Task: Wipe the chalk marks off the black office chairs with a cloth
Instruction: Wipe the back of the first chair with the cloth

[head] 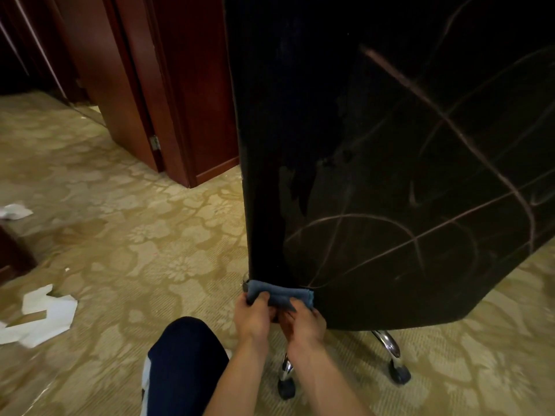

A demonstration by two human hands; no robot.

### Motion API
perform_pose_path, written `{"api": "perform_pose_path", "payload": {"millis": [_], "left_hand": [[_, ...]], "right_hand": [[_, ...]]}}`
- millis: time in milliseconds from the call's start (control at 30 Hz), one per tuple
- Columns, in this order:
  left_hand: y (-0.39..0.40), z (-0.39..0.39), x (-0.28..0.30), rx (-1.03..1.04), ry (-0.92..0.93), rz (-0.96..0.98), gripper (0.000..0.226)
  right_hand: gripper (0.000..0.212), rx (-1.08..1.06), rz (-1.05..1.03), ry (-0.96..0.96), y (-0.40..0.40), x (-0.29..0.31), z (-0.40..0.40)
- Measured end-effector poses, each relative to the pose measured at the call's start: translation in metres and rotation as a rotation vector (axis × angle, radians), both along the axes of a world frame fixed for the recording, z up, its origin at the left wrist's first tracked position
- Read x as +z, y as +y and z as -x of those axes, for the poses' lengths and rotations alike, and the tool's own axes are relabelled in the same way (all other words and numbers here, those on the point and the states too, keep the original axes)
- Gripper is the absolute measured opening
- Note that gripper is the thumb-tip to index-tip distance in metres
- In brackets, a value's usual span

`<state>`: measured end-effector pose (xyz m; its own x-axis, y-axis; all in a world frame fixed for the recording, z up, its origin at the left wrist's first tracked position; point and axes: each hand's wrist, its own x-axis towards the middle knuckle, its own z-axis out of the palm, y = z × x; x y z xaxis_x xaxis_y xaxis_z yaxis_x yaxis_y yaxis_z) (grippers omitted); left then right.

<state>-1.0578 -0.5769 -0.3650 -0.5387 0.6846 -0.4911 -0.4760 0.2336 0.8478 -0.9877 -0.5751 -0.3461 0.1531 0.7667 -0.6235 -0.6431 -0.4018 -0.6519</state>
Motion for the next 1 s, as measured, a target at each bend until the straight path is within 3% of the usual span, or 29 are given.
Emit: {"api": "perform_pose_path", "payload": {"millis": [133,367,467,600,767,867,1000], "left_hand": [[0.0,-0.011,0.025,0.113,0.016,-0.067,0.017],[0.003,-0.008,0.085,0.13,0.224,-0.347,0.015],[0.007,-0.007,0.075,0.138,0.27,-0.279,0.011],[0.003,-0.011,0.039,0.142,0.183,-0.057,0.015],[0.009,0.0,0.043,0.154,0.103,-0.132,0.027],[0.009,0.01,0.046,0.051,0.026,-0.186,0.066],[0.01,0.031,0.043,-0.073,0.013,-0.194,0.051]], "right_hand": [[0.014,-0.051,-0.074,-0.142,-0.001,0.019,0.002],[0.015,-0.052,-0.354,-0.161,0.007,0.071,0.006],[0.015,-0.049,-0.291,-0.216,0.01,0.063,0.009],[0.018,-0.054,-0.059,-0.299,0.005,0.034,0.011],[0.015,-0.048,-0.05,-0.193,0.012,0.04,0.01],[0.018,-0.034,-0.063,-0.117,0.009,0.042,0.012],[0.017,-0.019,-0.054,-0.08,0.01,0.044,0.014]]}}
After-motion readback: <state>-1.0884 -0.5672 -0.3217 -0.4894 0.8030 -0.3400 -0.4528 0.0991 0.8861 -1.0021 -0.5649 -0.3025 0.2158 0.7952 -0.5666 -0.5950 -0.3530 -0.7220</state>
